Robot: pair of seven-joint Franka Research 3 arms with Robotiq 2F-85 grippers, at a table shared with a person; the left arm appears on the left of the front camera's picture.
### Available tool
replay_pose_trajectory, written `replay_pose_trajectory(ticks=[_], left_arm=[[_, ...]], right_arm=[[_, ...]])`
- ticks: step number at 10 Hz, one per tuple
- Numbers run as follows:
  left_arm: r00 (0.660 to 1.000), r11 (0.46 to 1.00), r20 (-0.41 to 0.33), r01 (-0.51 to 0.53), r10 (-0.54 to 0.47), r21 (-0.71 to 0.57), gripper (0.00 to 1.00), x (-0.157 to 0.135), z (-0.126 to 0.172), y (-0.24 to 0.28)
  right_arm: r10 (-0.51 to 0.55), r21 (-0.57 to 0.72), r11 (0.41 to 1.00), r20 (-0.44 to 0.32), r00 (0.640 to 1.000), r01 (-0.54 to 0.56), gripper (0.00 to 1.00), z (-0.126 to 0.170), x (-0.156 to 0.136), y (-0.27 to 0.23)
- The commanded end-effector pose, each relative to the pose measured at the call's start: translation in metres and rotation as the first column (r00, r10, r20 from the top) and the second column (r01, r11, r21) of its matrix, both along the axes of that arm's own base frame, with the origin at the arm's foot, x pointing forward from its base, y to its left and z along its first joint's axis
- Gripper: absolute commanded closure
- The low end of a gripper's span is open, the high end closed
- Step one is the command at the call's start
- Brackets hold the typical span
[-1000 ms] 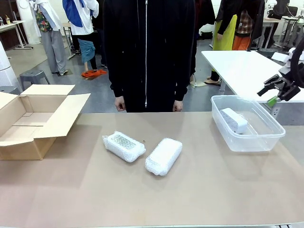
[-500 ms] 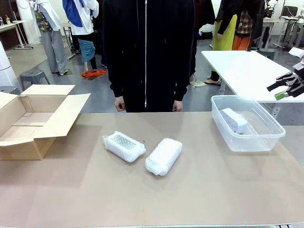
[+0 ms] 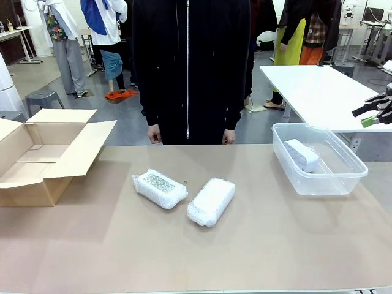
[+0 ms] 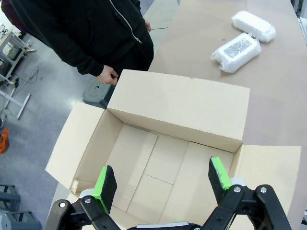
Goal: Separate and place wrapped and unwrapped clocks.
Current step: Pick up the Digital clock indicated by the person.
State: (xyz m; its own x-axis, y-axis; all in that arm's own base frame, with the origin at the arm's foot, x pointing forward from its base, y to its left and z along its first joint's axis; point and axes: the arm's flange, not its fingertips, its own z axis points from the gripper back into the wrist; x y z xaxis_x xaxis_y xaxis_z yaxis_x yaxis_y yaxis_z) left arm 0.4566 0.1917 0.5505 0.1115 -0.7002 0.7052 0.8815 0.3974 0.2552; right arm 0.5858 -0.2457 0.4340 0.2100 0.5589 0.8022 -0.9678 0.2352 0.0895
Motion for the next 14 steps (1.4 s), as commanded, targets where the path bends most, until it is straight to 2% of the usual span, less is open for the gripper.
replay_pose_trajectory(ticks=[1, 14], left_arm=[[1.0, 1.0, 0.016, 0.007, -0.007, -0.021, 0.0, 0.0003, 0.0009, 0.0006], [1.0, 1.0, 0.016, 0.007, -0.007, -0.021, 0.0, 0.0003, 0.0009, 0.0006]], right_arm=[[-0.004, -0.003, 1.0, 0.001, 1.0, 0.004, 0.0, -0.0009, 0.0007, -0.0005], [-0.004, -0.003, 1.0, 0.001, 1.0, 0.004, 0.0, -0.0009, 0.0007, -0.0005]])
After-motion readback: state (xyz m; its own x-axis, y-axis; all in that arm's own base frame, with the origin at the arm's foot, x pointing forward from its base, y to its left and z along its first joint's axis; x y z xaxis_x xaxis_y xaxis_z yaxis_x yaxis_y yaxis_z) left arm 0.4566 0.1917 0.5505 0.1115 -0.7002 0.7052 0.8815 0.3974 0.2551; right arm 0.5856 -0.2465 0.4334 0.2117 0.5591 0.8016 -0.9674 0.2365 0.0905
